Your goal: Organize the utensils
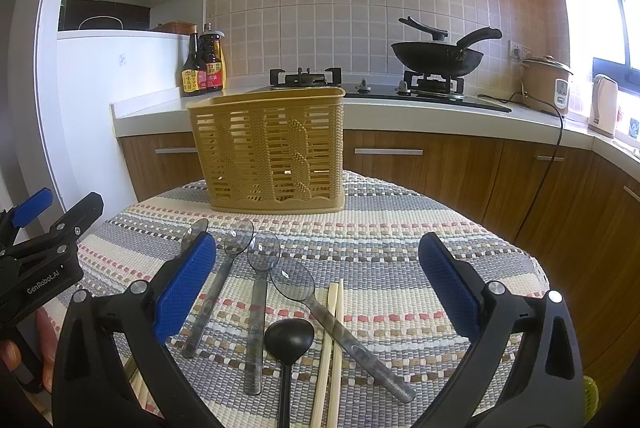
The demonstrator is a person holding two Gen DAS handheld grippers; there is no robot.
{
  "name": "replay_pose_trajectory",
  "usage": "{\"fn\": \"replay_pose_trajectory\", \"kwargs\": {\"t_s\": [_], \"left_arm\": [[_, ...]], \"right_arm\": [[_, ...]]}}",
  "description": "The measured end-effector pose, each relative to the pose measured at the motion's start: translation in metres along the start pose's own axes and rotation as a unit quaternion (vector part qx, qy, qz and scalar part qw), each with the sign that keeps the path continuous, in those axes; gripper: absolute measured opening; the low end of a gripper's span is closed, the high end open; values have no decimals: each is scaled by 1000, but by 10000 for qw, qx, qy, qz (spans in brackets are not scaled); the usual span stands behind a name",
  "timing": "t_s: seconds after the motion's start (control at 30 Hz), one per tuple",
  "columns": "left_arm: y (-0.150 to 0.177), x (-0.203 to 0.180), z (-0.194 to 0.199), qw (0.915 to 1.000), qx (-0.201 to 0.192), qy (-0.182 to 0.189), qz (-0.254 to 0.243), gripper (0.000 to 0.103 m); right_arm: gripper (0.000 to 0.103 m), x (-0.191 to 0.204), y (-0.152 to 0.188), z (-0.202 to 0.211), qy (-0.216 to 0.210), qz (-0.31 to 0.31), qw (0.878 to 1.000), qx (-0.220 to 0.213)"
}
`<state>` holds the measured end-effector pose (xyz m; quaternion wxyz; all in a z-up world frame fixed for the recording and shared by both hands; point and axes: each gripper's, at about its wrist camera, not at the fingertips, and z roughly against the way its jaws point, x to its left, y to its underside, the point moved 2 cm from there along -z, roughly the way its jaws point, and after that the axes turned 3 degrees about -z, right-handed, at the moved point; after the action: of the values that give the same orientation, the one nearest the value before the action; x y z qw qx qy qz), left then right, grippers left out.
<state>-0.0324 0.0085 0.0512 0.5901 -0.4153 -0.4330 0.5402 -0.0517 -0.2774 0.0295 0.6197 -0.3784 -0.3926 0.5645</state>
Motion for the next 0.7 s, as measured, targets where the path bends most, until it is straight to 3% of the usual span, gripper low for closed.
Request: {"fn": "replay_pose_trajectory", "kwargs": {"t_s": [0.7], "left_arm": [[3,-1,1,10000,-4,3,5,95]], "right_arm": [[97,2,0,-1,25,22,9999,108]]}}
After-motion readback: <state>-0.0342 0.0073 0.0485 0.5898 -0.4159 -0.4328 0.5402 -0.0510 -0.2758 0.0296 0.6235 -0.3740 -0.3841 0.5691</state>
